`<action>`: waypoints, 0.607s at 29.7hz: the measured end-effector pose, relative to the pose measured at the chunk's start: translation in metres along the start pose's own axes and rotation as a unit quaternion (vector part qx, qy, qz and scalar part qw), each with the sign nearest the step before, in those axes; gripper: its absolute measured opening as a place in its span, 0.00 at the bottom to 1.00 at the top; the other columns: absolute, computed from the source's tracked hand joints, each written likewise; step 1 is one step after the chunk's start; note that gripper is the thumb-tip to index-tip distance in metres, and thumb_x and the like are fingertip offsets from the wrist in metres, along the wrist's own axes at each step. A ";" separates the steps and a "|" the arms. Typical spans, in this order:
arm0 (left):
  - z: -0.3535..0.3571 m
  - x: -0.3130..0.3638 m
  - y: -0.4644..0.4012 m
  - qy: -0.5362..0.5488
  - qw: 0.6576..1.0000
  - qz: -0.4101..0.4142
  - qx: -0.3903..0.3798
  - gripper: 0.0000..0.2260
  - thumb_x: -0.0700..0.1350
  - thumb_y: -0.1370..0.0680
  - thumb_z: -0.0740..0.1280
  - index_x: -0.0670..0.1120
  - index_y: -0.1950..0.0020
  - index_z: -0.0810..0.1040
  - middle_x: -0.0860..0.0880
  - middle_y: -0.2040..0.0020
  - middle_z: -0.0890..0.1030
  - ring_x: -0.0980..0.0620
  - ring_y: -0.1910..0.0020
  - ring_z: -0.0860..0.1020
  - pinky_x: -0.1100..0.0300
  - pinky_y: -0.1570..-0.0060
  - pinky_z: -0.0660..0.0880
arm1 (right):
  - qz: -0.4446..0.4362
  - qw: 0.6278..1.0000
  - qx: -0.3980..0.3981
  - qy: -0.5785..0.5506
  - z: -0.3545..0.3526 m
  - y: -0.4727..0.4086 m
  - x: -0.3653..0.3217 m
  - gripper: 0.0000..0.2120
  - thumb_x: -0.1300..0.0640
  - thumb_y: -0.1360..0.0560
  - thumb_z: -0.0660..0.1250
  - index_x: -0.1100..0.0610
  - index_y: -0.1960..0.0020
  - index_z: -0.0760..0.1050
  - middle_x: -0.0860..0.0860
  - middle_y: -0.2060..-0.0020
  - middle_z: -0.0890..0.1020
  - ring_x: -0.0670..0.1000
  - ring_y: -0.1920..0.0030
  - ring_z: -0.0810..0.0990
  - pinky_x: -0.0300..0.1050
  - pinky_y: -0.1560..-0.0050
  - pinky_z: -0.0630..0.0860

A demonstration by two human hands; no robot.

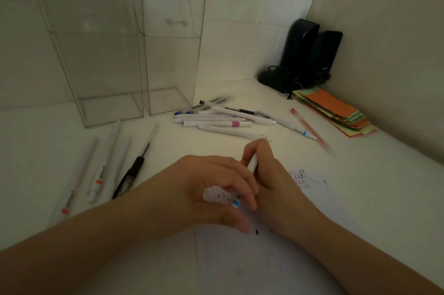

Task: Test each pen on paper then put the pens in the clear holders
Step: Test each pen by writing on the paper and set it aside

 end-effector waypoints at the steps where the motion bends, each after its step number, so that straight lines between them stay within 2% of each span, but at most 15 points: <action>1: 0.001 0.003 0.000 -0.008 1.000 0.013 0.001 0.08 0.49 0.34 0.73 0.55 0.55 0.80 0.58 0.48 0.78 0.60 0.46 0.77 0.70 0.47 0.70 | -0.010 1.000 -0.013 0.006 0.001 0.000 -0.001 0.13 0.62 0.25 0.64 0.47 0.57 0.62 0.45 0.71 0.69 0.42 0.69 0.70 0.39 0.69 0.69; 3: -0.002 -0.002 0.003 -0.046 0.999 0.005 -0.001 0.10 0.57 0.34 0.71 0.55 0.57 0.79 0.58 0.50 0.78 0.62 0.48 0.76 0.68 0.49 0.71 | -0.008 1.000 -0.013 0.009 0.002 0.000 0.002 0.17 0.63 0.24 0.62 0.41 0.52 0.63 0.45 0.68 0.71 0.44 0.67 0.71 0.39 0.66 0.70; 5: -0.019 -0.016 0.009 -0.204 0.977 -0.057 0.009 0.23 0.74 0.38 0.60 0.57 0.58 0.77 0.61 0.55 0.75 0.66 0.51 0.71 0.67 0.54 0.70 | 0.041 0.998 0.040 0.012 -0.010 -0.003 0.007 0.19 0.59 0.23 0.59 0.34 0.49 0.61 0.41 0.59 0.72 0.44 0.59 0.72 0.37 0.58 0.73; 6: -0.025 -0.024 0.013 -0.275 0.956 -0.100 0.004 0.28 0.78 0.42 0.55 0.58 0.59 0.75 0.62 0.57 0.74 0.66 0.53 0.70 0.69 0.57 0.68 | 0.072 0.996 0.049 0.024 -0.013 -0.003 0.013 0.19 0.57 0.23 0.59 0.32 0.48 0.60 0.38 0.53 0.71 0.43 0.53 0.72 0.38 0.52 0.73; 8: -0.037 -0.028 0.018 -0.319 0.932 -0.169 0.023 0.28 0.78 0.41 0.51 0.58 0.60 0.72 0.60 0.60 0.74 0.63 0.57 0.71 0.71 0.60 0.67 | 0.115 0.987 0.020 0.112 -0.023 -0.007 0.025 0.19 0.53 0.22 0.58 0.34 0.39 0.58 0.39 0.37 0.67 0.45 0.38 0.66 0.43 0.38 0.66; 9: -0.041 -0.026 0.017 -0.331 0.923 -0.192 0.049 0.28 0.77 0.39 0.49 0.57 0.60 0.72 0.59 0.62 0.75 0.61 0.61 0.73 0.70 0.62 0.67 | 0.131 0.977 -0.004 0.170 -0.028 -0.010 0.031 0.20 0.51 0.22 0.57 0.38 0.33 0.56 0.41 0.30 0.61 0.47 0.31 0.59 0.46 0.32 0.58; 11: -0.043 -0.023 0.015 -0.389 0.894 -0.208 0.085 0.26 0.72 0.34 0.44 0.57 0.59 0.72 0.56 0.68 0.74 0.60 0.66 0.72 0.67 0.66 0.66 | 0.131 0.961 -0.045 0.239 -0.032 -0.016 0.040 0.24 0.48 0.21 0.53 0.43 0.27 0.50 0.43 0.25 0.53 0.46 0.26 0.49 0.46 0.28 0.47; 12: -0.044 -0.023 0.015 -0.412 0.882 -0.203 0.109 0.24 0.70 0.30 0.44 0.57 0.58 0.73 0.56 0.69 0.73 0.60 0.67 0.71 0.68 0.68 0.63 | 0.113 0.960 -0.059 0.248 -0.033 -0.018 0.041 0.23 0.48 0.20 0.51 0.44 0.27 0.51 0.43 0.25 0.54 0.45 0.26 0.49 0.45 0.28 0.45; 14: -0.042 -0.023 0.014 -0.431 0.880 -0.164 0.113 0.20 0.64 0.26 0.49 0.56 0.62 0.75 0.58 0.72 0.71 0.61 0.71 0.69 0.71 0.70 0.61 | 0.060 0.967 -0.042 0.245 -0.032 -0.021 0.037 0.19 0.50 0.21 0.54 0.46 0.30 0.62 0.45 0.30 0.66 0.44 0.29 0.60 0.41 0.30 0.53; 16: -0.038 -0.027 0.014 -0.411 0.897 -0.140 0.089 0.15 0.60 0.28 0.53 0.56 0.65 0.75 0.60 0.71 0.73 0.61 0.71 0.70 0.68 0.72 0.66 | 0.042 0.972 0.003 0.229 -0.035 -0.022 0.030 0.12 0.51 0.22 0.59 0.47 0.39 0.72 0.43 0.44 0.75 0.41 0.44 0.70 0.33 0.42 0.62; 18: -0.030 -0.027 0.013 -0.399 0.906 -0.119 0.076 0.10 0.58 0.28 0.55 0.58 0.60 0.74 0.61 0.63 0.76 0.60 0.64 0.72 0.64 0.68 0.71 | 0.034 0.976 0.035 0.210 -0.037 -0.021 0.024 0.06 0.54 0.24 0.63 0.46 0.48 0.75 0.39 0.55 0.74 0.38 0.54 0.71 0.26 0.52 0.64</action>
Point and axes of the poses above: each hand's wrist, its own y-axis away from the middle knuckle, its own z-axis out of the palm, x = y × z, the point moved 5 cm from there along -y, towards the middle knuckle
